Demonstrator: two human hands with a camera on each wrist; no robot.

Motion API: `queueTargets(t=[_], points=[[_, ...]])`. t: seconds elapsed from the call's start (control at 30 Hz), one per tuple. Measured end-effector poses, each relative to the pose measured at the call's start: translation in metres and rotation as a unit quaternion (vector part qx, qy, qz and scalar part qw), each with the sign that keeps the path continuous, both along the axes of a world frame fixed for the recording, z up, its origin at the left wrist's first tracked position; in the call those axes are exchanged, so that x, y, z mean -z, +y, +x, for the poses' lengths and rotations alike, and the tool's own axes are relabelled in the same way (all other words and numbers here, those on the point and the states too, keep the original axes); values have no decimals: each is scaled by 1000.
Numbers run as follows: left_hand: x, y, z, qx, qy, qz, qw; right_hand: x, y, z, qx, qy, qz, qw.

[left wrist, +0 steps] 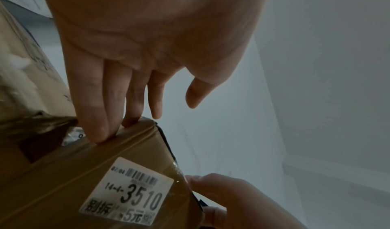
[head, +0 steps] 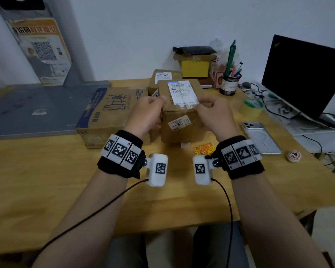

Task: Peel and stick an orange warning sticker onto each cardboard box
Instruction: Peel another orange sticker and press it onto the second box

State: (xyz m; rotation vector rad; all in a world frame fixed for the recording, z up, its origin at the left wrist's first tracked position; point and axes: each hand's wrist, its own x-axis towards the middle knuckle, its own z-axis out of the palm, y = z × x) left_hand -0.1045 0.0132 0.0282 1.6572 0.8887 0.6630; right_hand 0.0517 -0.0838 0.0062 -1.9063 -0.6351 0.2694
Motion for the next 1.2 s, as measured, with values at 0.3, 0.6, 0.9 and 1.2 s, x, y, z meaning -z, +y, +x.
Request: queueTargets(t=[0.3,0.6,0.9,1.2], points=[[13,10,-7,-7,35,-16,999,14,6,-3,-38,83,-29,995],[3,-5,33,-46,-20,92,995,12,-17,52,8,68,-104,992],[3,-34,85,76,-64,29,995,42,-43,117,2,-78,-379,922],[4,-42,107,99,-32,21,994,52,-38,128,-41,-97,-434,895]])
